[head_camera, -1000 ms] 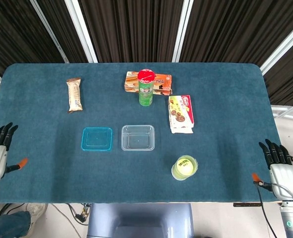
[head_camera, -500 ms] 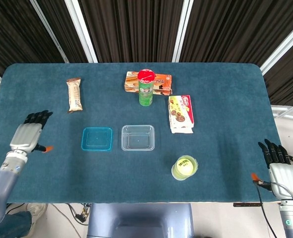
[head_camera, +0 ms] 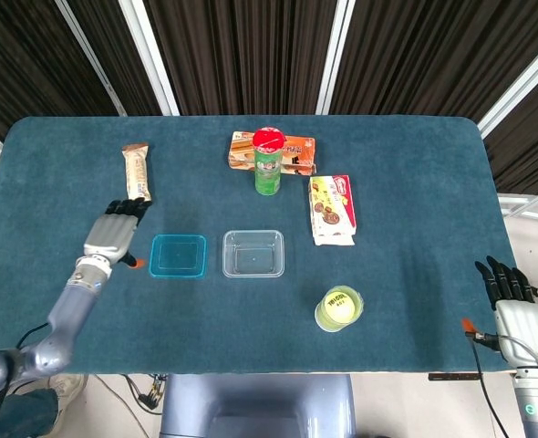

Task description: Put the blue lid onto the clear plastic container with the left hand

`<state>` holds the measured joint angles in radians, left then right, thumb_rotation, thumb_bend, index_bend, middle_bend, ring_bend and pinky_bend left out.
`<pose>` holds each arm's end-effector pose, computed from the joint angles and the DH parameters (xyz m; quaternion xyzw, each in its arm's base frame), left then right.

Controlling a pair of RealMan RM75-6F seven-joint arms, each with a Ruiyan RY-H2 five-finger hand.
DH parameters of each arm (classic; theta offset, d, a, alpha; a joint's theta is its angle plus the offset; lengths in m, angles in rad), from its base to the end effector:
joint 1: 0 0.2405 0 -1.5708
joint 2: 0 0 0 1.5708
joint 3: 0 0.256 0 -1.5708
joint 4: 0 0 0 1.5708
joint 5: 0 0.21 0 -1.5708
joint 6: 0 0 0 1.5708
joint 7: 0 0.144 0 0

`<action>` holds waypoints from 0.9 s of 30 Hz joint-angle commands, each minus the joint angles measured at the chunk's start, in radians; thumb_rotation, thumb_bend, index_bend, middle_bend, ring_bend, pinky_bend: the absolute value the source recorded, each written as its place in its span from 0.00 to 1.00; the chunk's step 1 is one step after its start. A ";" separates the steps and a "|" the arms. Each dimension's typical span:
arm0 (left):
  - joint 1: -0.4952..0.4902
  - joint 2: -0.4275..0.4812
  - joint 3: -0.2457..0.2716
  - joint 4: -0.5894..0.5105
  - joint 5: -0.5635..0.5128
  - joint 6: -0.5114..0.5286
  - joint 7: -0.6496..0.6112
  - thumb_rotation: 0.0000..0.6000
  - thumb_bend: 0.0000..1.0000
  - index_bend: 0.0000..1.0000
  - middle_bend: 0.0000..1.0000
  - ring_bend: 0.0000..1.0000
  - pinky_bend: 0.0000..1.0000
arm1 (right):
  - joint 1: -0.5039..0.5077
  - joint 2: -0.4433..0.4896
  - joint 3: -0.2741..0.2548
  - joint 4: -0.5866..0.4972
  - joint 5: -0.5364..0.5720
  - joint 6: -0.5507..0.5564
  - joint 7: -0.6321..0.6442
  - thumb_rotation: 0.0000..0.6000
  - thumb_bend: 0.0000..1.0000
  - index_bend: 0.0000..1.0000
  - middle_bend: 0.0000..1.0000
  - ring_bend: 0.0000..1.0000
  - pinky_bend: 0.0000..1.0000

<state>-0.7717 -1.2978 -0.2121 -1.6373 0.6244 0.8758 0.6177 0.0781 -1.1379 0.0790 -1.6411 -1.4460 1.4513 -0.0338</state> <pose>-0.1909 0.3642 0.0519 -0.7085 -0.4413 -0.2364 0.4974 -0.3112 -0.1842 0.1526 0.5758 -0.4084 0.3820 0.5964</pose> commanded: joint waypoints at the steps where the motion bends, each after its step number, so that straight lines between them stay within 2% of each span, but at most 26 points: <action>1: -0.043 -0.044 0.020 0.032 -0.053 -0.005 0.027 1.00 0.06 0.00 0.00 0.00 0.01 | -0.001 0.000 0.002 -0.003 0.007 -0.001 0.000 1.00 0.29 0.09 0.00 0.00 0.00; 7: -0.072 -0.097 0.058 0.092 -0.077 -0.029 0.032 1.00 0.06 0.00 0.00 0.00 0.01 | -0.003 0.001 0.004 -0.005 0.015 -0.001 -0.003 1.00 0.29 0.09 0.00 0.00 0.00; 16: -0.087 -0.145 0.098 0.134 -0.049 -0.036 0.018 1.00 0.05 0.00 0.01 0.00 0.01 | -0.003 0.000 0.005 -0.007 0.022 -0.003 -0.011 1.00 0.29 0.09 0.00 0.00 0.00; 27: -0.102 -0.191 0.124 0.187 -0.009 -0.050 -0.007 1.00 0.03 0.00 0.03 0.00 0.01 | -0.003 -0.001 0.006 -0.007 0.025 -0.004 -0.012 1.00 0.29 0.09 0.00 0.00 0.00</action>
<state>-0.8726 -1.4869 -0.0905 -1.4530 0.6108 0.8298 0.6140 0.0756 -1.1393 0.0854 -1.6479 -1.4209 1.4470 -0.0458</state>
